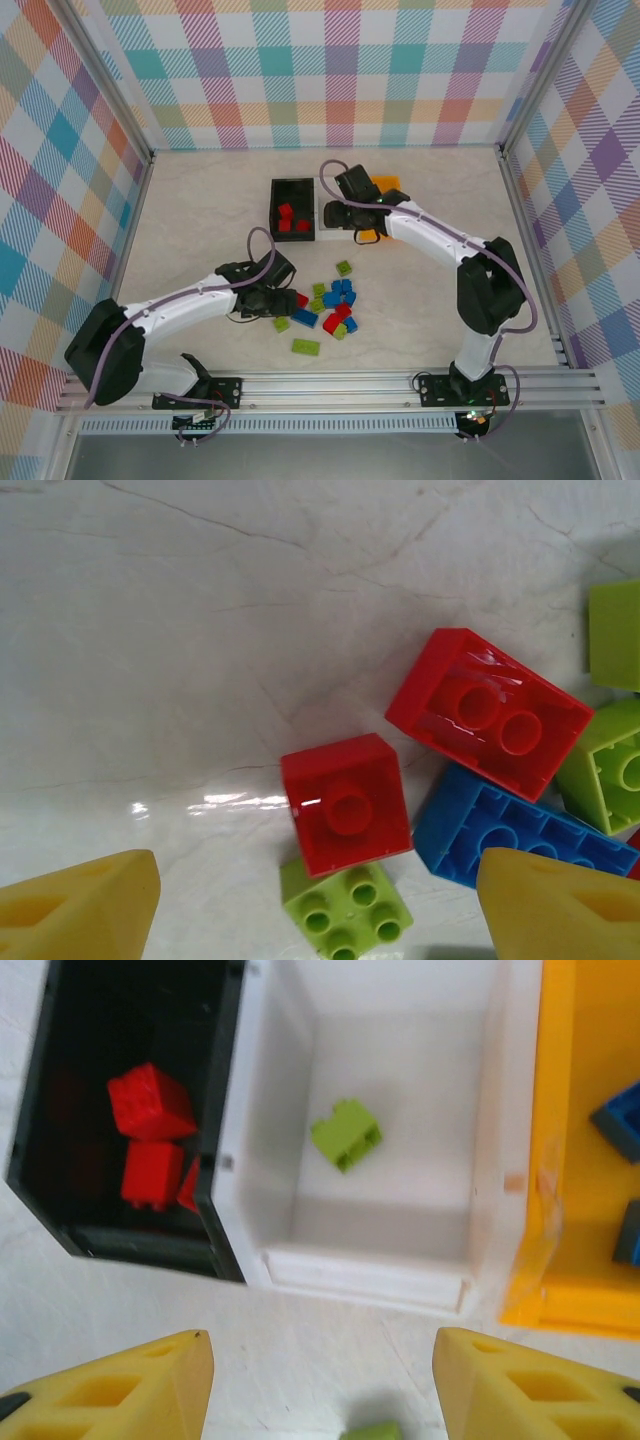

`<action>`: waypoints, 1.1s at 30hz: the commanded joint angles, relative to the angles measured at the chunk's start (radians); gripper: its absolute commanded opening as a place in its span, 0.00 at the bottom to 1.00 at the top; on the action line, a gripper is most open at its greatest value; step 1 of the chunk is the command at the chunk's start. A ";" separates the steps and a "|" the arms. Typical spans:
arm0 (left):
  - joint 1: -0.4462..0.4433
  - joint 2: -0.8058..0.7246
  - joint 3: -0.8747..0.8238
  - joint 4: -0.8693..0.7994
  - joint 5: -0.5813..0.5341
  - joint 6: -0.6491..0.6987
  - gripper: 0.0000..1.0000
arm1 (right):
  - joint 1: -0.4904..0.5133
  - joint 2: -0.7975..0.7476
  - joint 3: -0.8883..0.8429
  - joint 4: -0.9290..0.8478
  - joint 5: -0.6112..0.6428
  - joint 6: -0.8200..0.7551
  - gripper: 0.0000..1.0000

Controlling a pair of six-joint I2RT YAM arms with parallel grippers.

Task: Sort the legos into containers by color

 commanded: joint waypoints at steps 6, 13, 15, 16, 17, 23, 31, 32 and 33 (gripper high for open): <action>-0.020 0.077 0.031 0.044 0.016 0.021 0.69 | 0.004 -0.050 -0.095 0.051 0.004 0.021 0.59; -0.019 0.142 0.018 0.033 -0.045 -0.001 0.58 | 0.005 -0.068 -0.111 0.061 0.007 0.016 0.59; -0.014 0.152 0.015 0.030 -0.064 -0.008 0.55 | 0.005 -0.074 -0.116 0.064 0.007 0.016 0.59; -0.010 0.156 0.013 0.028 -0.068 -0.012 0.53 | 0.006 -0.076 -0.120 0.068 0.006 0.017 0.59; -0.009 0.158 0.013 0.025 -0.073 -0.013 0.51 | 0.005 -0.078 -0.120 0.067 0.007 0.018 0.59; -0.004 0.175 0.014 0.023 -0.104 -0.013 0.41 | 0.005 -0.076 -0.125 0.071 0.007 0.017 0.59; 0.000 0.111 0.129 -0.059 -0.174 -0.004 0.32 | 0.004 -0.128 -0.170 0.086 0.011 0.018 0.59; 0.004 0.102 0.168 -0.076 -0.184 0.005 0.32 | 0.004 -0.140 -0.183 0.090 0.013 0.021 0.59; 0.011 0.100 0.221 -0.094 -0.196 0.017 0.32 | 0.004 -0.154 -0.198 0.094 0.013 0.025 0.59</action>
